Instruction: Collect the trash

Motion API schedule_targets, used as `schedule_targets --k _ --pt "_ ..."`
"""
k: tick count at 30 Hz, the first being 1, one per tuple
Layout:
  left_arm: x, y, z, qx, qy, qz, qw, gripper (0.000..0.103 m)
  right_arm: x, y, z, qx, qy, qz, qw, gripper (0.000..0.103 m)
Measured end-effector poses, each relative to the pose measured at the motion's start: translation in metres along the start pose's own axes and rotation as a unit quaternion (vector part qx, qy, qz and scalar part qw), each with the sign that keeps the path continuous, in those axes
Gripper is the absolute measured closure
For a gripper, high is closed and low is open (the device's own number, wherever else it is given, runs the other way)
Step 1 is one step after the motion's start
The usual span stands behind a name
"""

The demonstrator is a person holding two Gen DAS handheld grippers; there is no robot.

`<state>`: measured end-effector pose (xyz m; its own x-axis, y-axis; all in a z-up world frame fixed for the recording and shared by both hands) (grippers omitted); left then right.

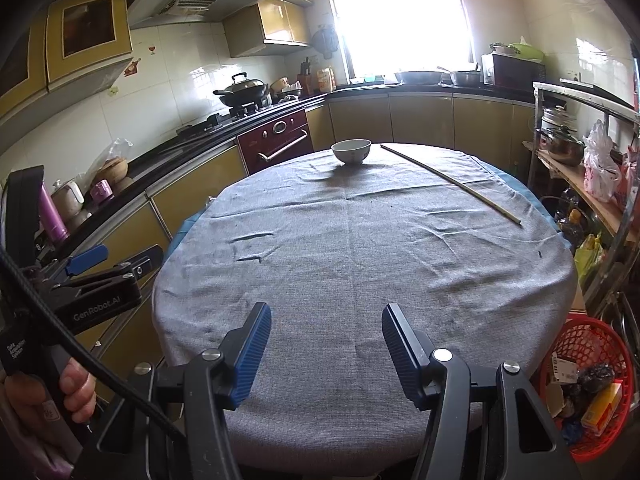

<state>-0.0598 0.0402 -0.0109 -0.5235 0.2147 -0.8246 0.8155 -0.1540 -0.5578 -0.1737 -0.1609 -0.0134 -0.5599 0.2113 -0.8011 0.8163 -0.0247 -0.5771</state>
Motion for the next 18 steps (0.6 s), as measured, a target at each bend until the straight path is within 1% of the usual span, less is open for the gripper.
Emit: schedule_targets --k 18 --pt "0.0024 0.0017 0.0006 0.000 0.001 -0.005 1.0000 0.008 -0.0003 -0.0004 -0.0004 0.000 0.000 -0.001 1.000 0.041"
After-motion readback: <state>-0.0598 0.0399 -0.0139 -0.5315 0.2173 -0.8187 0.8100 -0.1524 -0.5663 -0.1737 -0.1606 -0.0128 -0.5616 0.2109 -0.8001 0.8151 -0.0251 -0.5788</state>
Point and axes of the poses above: each gripper's, at about its wrist camera, not at the fingertips, and y roughly the way its jaws point, z to its right, x to its underside, the point moved 3 cm from there along y, roughly the way its jaws point, and after that the axes turned 1 degree about z, right-handed, at the moved point
